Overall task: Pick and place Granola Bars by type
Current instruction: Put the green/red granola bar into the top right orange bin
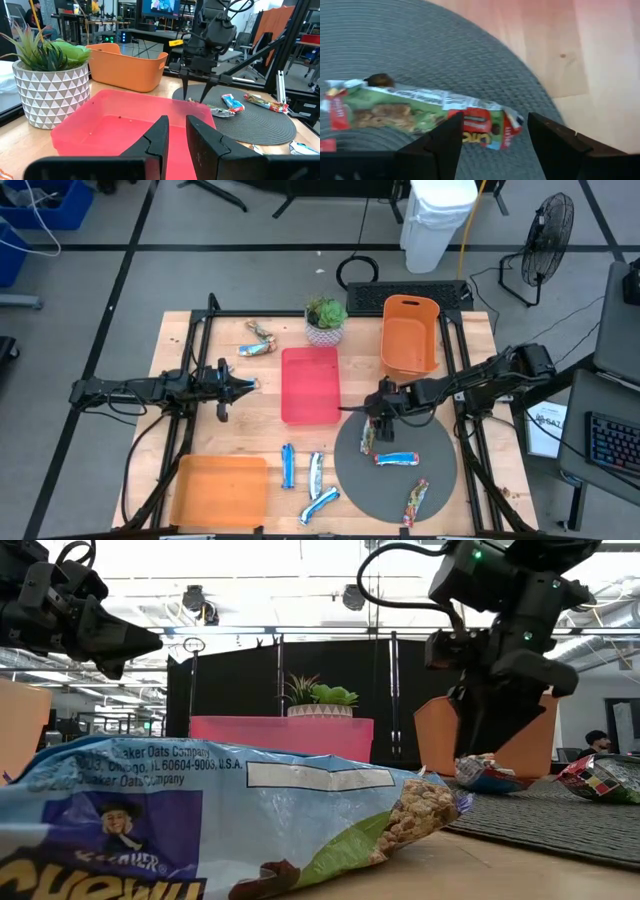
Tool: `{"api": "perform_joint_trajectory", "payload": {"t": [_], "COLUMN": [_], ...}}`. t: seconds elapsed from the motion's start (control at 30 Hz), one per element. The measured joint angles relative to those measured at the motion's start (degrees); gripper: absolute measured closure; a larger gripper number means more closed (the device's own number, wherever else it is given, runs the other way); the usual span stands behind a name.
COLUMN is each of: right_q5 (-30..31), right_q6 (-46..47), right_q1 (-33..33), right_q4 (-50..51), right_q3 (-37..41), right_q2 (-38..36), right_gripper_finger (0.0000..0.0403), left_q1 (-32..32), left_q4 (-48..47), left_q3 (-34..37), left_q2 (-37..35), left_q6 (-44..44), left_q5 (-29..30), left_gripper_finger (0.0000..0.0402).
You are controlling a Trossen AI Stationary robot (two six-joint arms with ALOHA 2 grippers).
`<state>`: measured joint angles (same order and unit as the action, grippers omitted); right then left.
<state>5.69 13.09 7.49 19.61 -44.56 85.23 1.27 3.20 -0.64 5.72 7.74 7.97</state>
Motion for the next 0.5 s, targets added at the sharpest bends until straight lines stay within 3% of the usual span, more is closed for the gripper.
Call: {"api": "perform_joint_trajectory", "payload": {"t": [0.5], "right_q5": [0.0], "right_q6": [1.3], "right_q1": [0.1], "right_q4": [-2.8], "right_q3": [4.1], "right_q2": [-0.1], "right_gripper_finger": [0.022], "left_q1": [0.0], "left_q4": [0.0], "left_q3": [0.0], "left_q2": [0.0], "left_q6": [0.0], "left_q5": [0.0], "left_gripper_finger": [0.033]}}
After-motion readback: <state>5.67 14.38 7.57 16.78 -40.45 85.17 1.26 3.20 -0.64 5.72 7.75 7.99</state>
